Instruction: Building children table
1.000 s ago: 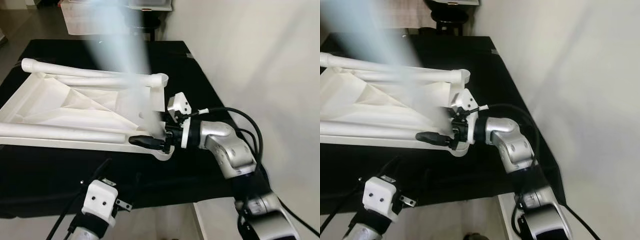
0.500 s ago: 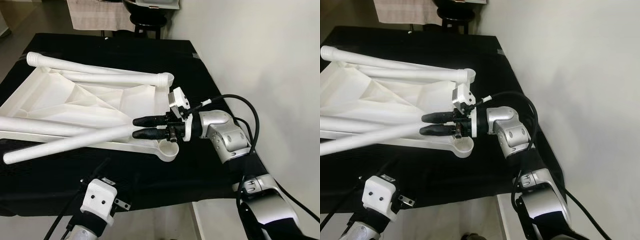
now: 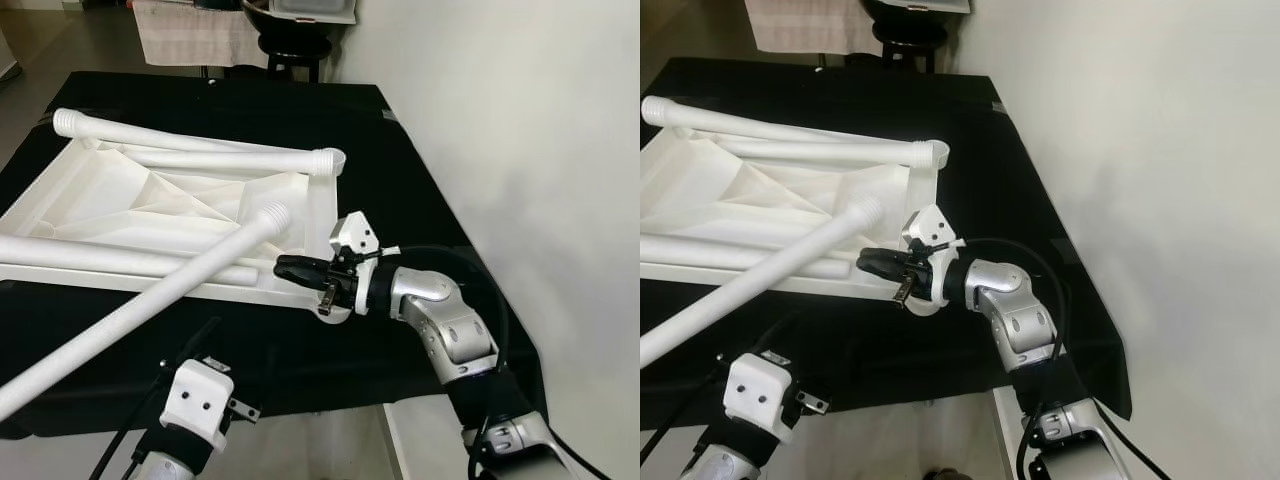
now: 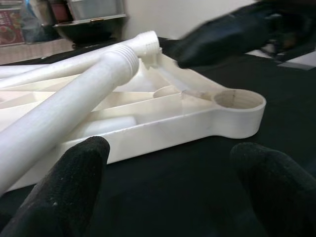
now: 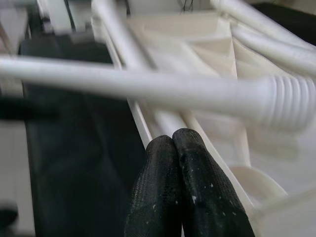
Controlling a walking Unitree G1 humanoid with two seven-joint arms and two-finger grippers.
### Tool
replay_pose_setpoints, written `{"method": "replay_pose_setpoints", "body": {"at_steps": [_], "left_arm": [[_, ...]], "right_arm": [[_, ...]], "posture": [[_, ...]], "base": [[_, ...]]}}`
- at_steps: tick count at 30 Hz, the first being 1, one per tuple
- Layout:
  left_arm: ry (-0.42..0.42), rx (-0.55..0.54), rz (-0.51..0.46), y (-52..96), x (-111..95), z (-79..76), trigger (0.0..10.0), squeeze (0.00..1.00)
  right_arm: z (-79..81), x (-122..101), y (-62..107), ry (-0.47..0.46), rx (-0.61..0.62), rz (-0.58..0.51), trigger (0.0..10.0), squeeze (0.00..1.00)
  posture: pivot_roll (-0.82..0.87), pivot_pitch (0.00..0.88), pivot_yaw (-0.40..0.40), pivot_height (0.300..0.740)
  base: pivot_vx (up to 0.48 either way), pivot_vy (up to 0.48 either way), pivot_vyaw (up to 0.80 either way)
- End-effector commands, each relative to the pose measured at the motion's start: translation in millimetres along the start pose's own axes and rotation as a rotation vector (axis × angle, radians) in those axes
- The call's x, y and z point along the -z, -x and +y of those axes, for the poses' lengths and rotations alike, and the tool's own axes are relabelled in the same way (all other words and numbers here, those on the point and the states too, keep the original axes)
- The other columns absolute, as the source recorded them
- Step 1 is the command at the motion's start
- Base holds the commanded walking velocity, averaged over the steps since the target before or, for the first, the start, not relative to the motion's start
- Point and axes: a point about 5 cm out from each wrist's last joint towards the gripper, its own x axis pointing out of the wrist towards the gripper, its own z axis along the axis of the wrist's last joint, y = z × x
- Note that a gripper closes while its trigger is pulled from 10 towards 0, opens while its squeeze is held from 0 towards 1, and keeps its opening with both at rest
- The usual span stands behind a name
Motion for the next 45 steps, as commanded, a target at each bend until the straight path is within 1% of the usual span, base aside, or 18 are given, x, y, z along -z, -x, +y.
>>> {"method": "replay_pose_setpoints", "body": {"at_steps": [1,3,4,5,6,7,8,9,16,24,26,27,29,30,31,32,34,45], "left_arm": [[0.0,-0.003,0.034,0.2,6,0.1,10.0,0.0],[0.0,-0.003,0.034,0.2,6,0.1,10.0,0.0],[-0.031,-0.037,0.049,-1.0,6,5.2,10.0,0.0],[-0.031,-0.037,0.049,-1.0,6,5.2,10.0,0.0],[-0.074,-0.104,0.077,-2.7,8,15.5,10.0,0.0],[-0.074,-0.104,0.077,-2.7,8,15.5,10.0,0.0],[-0.098,-0.174,0.097,-4.0,9,25.9,10.0,0.0],[-0.123,-0.248,0.125,-4.2,11,36.7,10.0,0.0],[-0.219,-0.326,0.153,-5.3,11,57.9,10.0,0.0],[-0.227,-0.364,0.15,-11.2,4,66.7,10.0,0.0],[-0.172,-0.382,0.233,-10.2,15,68.2,10.0,0.0],[-0.054,-0.345,0.353,-6.6,32,63.1,10.0,0.19],[-0.054,-0.345,0.353,-6.6,32,63.1,10.0,0.19],[0.123,-0.311,0.539,2.5,55,53.7,2.4,0.18],[0.123,-0.311,0.539,2.5,55,53.7,2.4,0.18],[0.311,-0.315,0.651,10.6,67,46.6,0.0,0.0],[0.498,-0.339,0.708,13.5,72,50.3,0.0,0.0],[0.609,-0.436,0.643,7.1,65,63.7,0.0,0.0]], "right_arm": [[12.5,5,-2.1,0.015,-0.063,0.026,10.0,0.0],[12.5,5,-2.1,0.015,-0.063,0.026,10.0,0.0],[23.3,3,-2.1,0.016,-0.116,0.022,10.0,0.33],[23.3,3,-2.1,0.016,-0.116,0.022,10.0,0.33],[28.5,3,-2.8,0.007,-0.128,0.016,10.0,0.46],[28.5,3,-2.8,0.007,-0.128,0.016,10.0,0.46],[29.7,3,-3.4,-0.005,-0.118,0.016,10.0,0.64],[27.3,3,-4.2,-0.016,-0.087,0.017,10.0,1.0],[22.0,8,-4.3,-0.031,0.015,0.06,10.0,1.0],[11.3,13,-0.3,-0.059,0.141,0.094,10.0,1.0],[9.1,10,0.8,-0.066,0.176,0.092,10.0,1.0],[7.8,8,1.2,-0.065,0.189,0.087,10.0,1.0],[7.8,8,1.2,-0.065,0.189,0.087,10.0,1.0],[5.9,5,1.7,-0.063,0.207,0.078,10.0,1.0],[5.9,5,1.7,-0.063,0.207,0.078,10.0,1.0],[3.9,0,2.7,-0.059,0.22,0.068,10.0,1.0],[-0.9,-7,4.8,-0.058,0.25,0.049,10.0,1.0],[-12.1,-13,10.6,-0.051,0.323,0.047,10.0,1.0]], "posture": [[-0.09,0.098,-0.119,0.74],[-0.09,0.098,-0.119,0.74],[-0.09,0.092,-0.118,0.74],[-0.09,0.092,-0.118,0.74],[-0.09,0.089,-0.115,0.74],[-0.09,0.089,-0.115,0.74],[-0.09,0.089,-0.115,0.74],[-0.09,0.083,-0.115,0.74],[-0.1,0.076,-0.106,0.74],[-0.1,0.078,-0.101,0.74],[-0.1,0.082,-0.097,0.74],[-0.11,0.083,-0.095,0.74],[-0.11,0.083,-0.095,0.74],[-0.11,0.083,-0.092,0.74],[-0.11,0.083,-0.092,0.74],[-0.12,0.086,-0.089,0.74],[-0.12,0.08,-0.089,0.74],[-0.14,0.084,-0.088,0.74]], "base": [[0.0,0.0,0.0],[0.0,0.0,0.0],[0.0,0.0,0.0],[0.0,0.0,0.0],[0.0,0.0,0.0],[0.0,0.0,0.0],[0.0,0.0,0.0],[0.0,0.0,0.0],[0.0,0.0,0.0],[0.0,0.0,0.0],[0.0,0.0,0.0],[0.0,0.0,0.0],[0.0,0.0,0.0],[0.0,0.0,0.0],[0.0,0.0,0.0],[0.0,0.0,0.0],[0.0,0.0,0.0],[0.0,0.0,0.0]]}}
